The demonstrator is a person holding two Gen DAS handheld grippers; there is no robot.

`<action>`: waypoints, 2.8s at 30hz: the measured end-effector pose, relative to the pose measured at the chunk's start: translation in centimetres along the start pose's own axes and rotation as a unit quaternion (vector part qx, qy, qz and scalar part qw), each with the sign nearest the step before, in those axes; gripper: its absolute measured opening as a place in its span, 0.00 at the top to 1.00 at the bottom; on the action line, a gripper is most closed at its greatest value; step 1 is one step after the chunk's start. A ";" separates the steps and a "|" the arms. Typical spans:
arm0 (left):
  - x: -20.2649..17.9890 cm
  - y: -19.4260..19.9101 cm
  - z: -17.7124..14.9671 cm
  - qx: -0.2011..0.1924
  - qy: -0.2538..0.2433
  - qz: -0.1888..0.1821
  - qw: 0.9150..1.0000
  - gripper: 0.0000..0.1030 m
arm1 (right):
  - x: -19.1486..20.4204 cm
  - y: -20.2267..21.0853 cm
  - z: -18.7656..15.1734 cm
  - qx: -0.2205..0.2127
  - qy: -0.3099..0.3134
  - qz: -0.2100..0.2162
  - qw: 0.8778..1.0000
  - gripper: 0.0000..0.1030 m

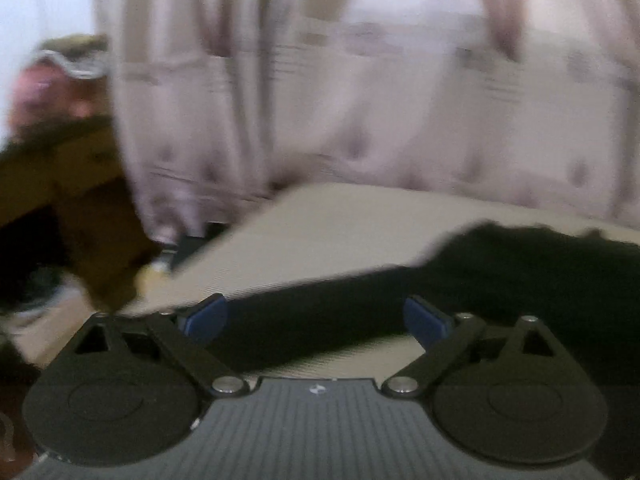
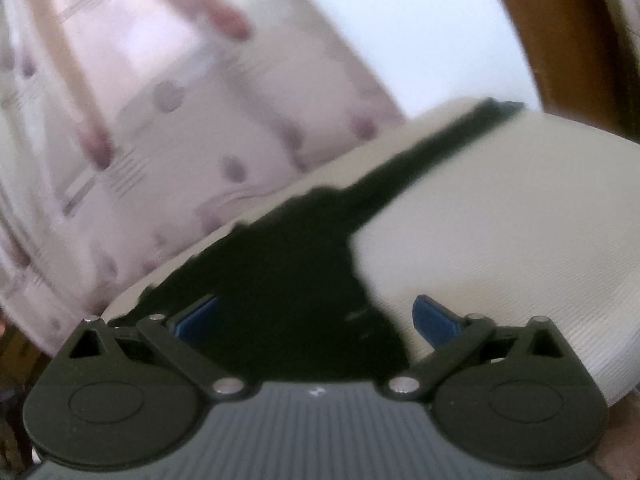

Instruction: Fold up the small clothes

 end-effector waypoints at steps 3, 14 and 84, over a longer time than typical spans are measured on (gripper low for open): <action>-4.1 -1.2 -1.3 -0.003 -0.024 -0.042 0.999 0.08 | -2.2 -2.3 2.0 0.010 -0.021 -0.001 1.000 0.00; -5.5 -7.2 -4.5 0.024 0.062 -0.073 0.995 0.06 | -13.5 -16.6 15.5 0.009 -0.122 -0.061 0.991 0.00; -4.4 -8.3 -5.9 0.014 0.138 -0.135 0.981 0.00 | 31.5 -24.1 -1.4 0.098 -0.056 0.258 0.960 0.91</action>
Point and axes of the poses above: each gripper's, at about its wrist camera, not at the fingertips, and y roughly against the way its jaws point, x to its left, z to its top, the point moved 8 cm from there along -y, roughly the way its jaws point, and after that the axes turned 10 degrees about -z, right-handed, at the moved point
